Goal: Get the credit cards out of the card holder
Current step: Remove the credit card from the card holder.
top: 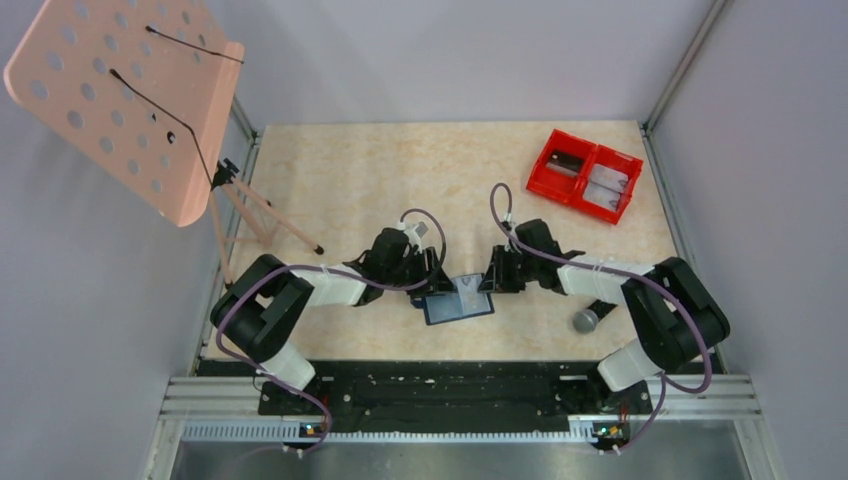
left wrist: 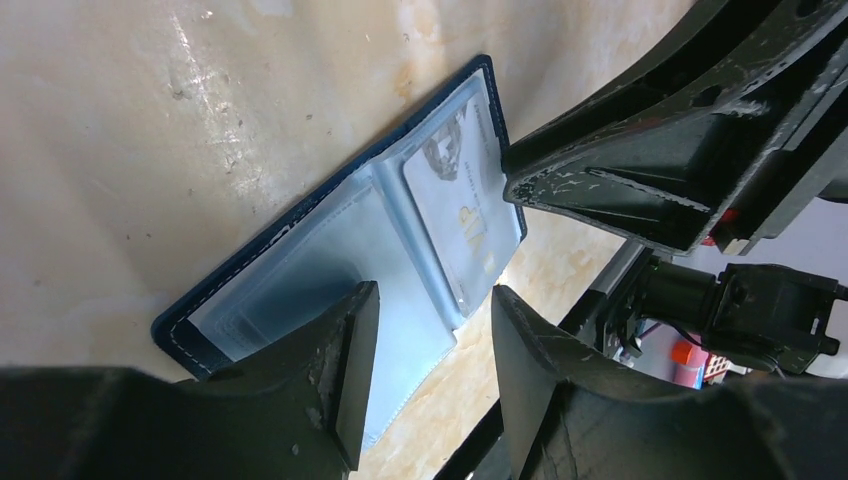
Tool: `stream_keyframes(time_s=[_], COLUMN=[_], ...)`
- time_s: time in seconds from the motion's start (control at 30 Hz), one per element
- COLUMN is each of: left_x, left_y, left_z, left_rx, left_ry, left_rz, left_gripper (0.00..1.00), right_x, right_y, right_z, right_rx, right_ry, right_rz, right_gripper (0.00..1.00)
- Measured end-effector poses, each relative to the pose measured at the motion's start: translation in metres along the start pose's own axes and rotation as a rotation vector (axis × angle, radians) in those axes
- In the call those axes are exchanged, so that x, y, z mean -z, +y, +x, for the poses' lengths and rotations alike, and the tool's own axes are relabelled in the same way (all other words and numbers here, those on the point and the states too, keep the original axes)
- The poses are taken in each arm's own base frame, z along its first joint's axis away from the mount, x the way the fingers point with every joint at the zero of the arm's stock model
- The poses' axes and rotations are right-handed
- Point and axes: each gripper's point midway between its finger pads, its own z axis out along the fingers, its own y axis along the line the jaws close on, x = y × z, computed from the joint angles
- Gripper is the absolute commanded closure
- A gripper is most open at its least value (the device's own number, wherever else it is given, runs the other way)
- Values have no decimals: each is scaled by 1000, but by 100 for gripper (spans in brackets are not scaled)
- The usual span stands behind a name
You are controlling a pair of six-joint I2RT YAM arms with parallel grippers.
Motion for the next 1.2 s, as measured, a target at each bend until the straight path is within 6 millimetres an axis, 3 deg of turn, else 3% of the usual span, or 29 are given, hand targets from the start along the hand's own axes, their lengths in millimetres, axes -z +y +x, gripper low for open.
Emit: stream_keyframes(time_s=[0.27,0.63,1.2], left_x=[-1,-2,5], left_y=[1,0,-6], left_z=[1,1,2], left_rx=[-5,-9,-12], left_ry=[-4,-4,-17], left_rz=[7,9,-8], left_gripper=[50,50,51], right_x=[-3,-6,-7], right_y=[-3,-3,-2], right_z=[3,5,6], right_rx=[0,-2,-17], right_ry=[1,-4,-5], right_rz=[-4,-16,-28], right_gripper=[78,100,100])
